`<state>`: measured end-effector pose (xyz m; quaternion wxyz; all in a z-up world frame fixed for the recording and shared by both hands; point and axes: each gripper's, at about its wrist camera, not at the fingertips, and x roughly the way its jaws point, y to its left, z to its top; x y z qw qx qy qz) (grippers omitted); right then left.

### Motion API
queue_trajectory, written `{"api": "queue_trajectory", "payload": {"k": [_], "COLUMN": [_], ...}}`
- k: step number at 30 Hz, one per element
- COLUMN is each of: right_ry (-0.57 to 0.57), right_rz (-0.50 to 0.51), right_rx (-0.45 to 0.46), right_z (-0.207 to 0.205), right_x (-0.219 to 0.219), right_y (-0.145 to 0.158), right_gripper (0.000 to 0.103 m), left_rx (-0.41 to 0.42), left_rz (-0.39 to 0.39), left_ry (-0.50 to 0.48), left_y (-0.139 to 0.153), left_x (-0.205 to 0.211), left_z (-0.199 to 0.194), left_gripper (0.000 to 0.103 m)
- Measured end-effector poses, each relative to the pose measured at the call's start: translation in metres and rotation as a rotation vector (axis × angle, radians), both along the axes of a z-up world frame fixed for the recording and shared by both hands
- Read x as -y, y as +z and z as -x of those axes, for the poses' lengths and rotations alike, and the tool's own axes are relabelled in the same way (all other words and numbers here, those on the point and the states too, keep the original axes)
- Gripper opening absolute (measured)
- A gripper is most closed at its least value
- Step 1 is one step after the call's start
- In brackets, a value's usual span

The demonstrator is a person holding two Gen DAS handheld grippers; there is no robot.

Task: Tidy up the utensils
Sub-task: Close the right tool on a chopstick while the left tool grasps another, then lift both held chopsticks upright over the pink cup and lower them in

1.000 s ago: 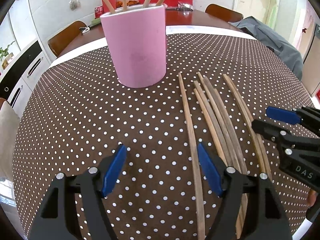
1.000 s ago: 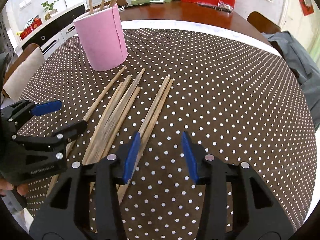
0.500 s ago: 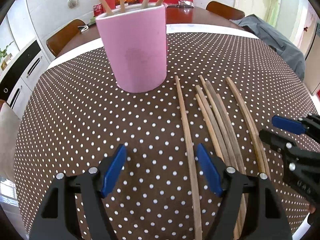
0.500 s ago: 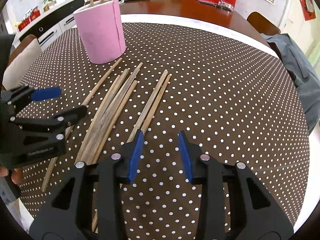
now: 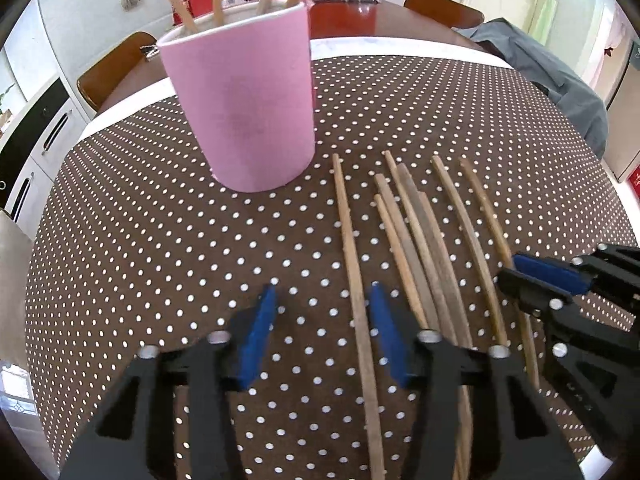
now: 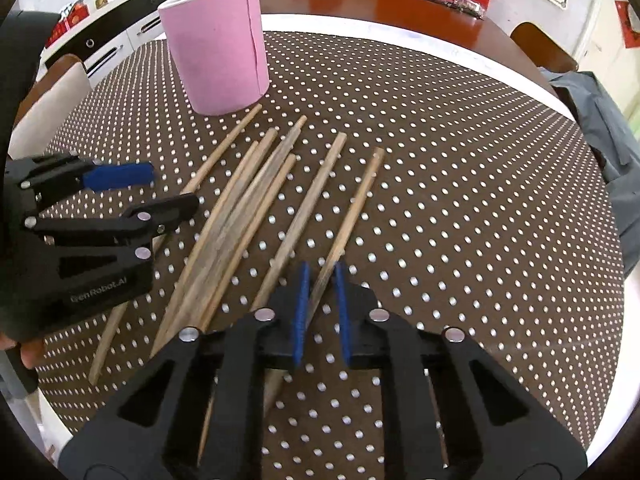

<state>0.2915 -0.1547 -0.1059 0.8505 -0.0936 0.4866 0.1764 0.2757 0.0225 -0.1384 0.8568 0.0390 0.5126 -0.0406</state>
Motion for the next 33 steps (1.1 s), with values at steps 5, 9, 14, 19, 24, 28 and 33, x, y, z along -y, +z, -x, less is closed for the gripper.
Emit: {"api": "queue_trajectory", "payload": {"k": [5,9,14,19,24,28,33], "right_ry": [-0.004,-0.013,-0.022,-0.016,0.011,0.025,0.071], "right_rz": [-0.071,-0.125,-0.23,-0.343,-0.449,-0.537,-0.613], "right_rx": [-0.023,-0.026,0.024,0.136,0.243,0.339,0.47], "right_z": [-0.008,-0.005,0.002,0.016,0.03,0.035,0.028], "right_x": [0.007,0.02,0.035,0.049,0.054,0.061,0.044], "right_y": [0.004,0.0,0.012,0.044,0.079,0.108,0.144], "right_gripper": [0.006,0.005,0.005,0.006,0.006,0.005,0.006], "left_rx": [-0.019,0.001,0.113,0.3,0.512,0.656,0.82], "left_rz": [0.037,0.074,0.129,0.19,0.233,0.252,0.279], "left_ry": [0.017,0.021,-0.023,-0.094,-0.118,-0.114,-0.08], "left_y": [0.003,0.006,0.029,0.066,0.104,0.129,0.153], "left_x": [0.0,-0.005,-0.002,0.005,-0.007,-0.013,-0.026], "left_z": [-0.012,-0.011,0.005,0.026,0.044,0.057,0.059], "left_gripper": [0.006,0.006,0.006,0.006,0.006,0.006,0.006]}}
